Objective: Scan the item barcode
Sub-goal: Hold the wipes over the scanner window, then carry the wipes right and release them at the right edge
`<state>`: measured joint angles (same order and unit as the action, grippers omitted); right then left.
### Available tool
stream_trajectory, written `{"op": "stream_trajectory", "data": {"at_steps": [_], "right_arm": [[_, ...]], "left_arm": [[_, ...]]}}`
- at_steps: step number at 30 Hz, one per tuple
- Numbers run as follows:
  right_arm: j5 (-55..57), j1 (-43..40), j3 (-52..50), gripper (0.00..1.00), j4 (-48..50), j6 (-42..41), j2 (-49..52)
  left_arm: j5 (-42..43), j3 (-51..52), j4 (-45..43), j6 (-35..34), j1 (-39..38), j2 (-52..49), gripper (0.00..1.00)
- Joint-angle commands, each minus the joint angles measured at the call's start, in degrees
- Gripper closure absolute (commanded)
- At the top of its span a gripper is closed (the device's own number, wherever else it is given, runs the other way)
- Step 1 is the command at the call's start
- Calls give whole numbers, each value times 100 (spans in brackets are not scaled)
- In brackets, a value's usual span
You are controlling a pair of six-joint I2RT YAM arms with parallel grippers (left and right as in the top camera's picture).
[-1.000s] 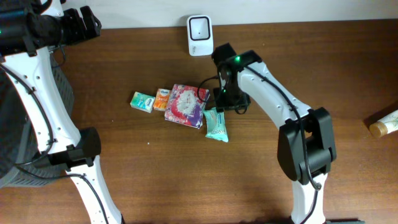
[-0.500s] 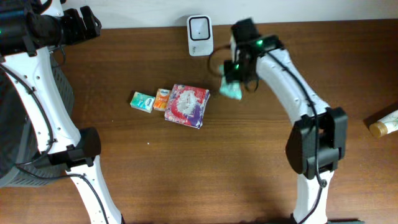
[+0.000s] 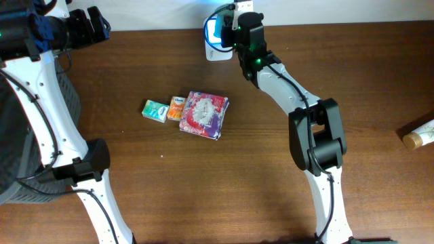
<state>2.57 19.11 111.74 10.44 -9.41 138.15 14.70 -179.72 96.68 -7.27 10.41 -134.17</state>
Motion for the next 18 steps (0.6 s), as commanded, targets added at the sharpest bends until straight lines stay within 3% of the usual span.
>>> {"op": "stream_trajectory", "data": {"at_steps": [1,5,10,13,14,16,18], "right_arm": [[201,103,72,96,-35,116,13],[258,413,72,96,-402,625,109],[1244,201,83,96,-855,507,-551],[2374,-439,83,96,-2350,-601,-1078],[2378,-975,83,96,-3477,-1379,-1132],[2376,-1716,74,96,-4839,-2291,-1126],[2291,-2553,66,96,-5851,-2627,-1123]], "left_arm": [[2,11,2,70,-2,-7,1],[2,11,2,70,0,-7,1],[2,11,2,70,-2,-7,1],[2,11,2,70,-2,-7,1],[2,11,2,70,-2,-7,1],[2,11,2,70,-2,-7,1],[2,11,2,70,-2,-7,1]]}}
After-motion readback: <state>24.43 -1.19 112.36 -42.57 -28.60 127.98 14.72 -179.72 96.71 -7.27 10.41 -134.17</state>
